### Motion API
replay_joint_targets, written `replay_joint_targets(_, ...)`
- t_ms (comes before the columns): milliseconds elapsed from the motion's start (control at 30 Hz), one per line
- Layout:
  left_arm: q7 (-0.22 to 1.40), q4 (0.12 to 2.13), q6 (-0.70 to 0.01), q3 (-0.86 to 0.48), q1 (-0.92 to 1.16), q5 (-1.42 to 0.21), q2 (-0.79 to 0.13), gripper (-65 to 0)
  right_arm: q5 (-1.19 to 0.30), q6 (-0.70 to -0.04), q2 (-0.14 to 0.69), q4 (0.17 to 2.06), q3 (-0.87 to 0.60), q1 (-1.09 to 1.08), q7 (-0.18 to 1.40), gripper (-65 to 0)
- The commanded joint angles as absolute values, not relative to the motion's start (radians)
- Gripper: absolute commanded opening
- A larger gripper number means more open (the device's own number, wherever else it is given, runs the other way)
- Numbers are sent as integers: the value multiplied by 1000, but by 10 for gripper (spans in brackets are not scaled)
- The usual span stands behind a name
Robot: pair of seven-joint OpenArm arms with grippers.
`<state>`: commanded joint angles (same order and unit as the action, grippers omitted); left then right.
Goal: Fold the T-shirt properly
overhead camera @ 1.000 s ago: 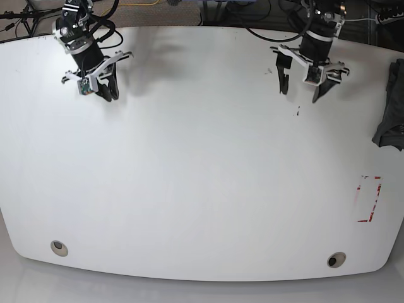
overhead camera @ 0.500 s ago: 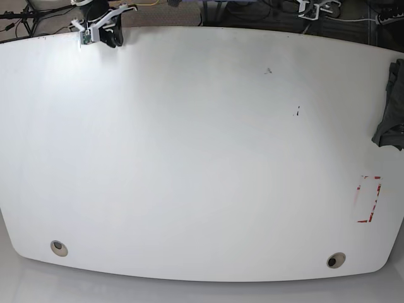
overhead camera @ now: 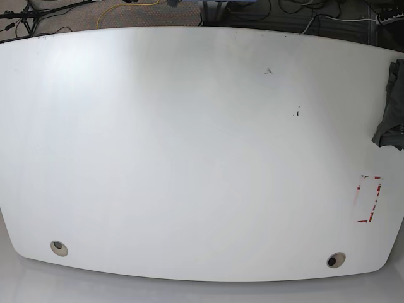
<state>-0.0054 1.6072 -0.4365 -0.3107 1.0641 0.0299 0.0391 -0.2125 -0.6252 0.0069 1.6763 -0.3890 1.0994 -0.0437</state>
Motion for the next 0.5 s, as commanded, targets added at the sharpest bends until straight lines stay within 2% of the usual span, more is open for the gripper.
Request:
replay_joint_targets(267,-5,1274,-437,-308,875,41,4,-222,-203,-622,15,1428,-357,978,-61,-563)
replay_joint_targets(500,-5,960,-437,-308,687,42,-24,-222,-97,-618,42,1156,-358,808,-61,-563)
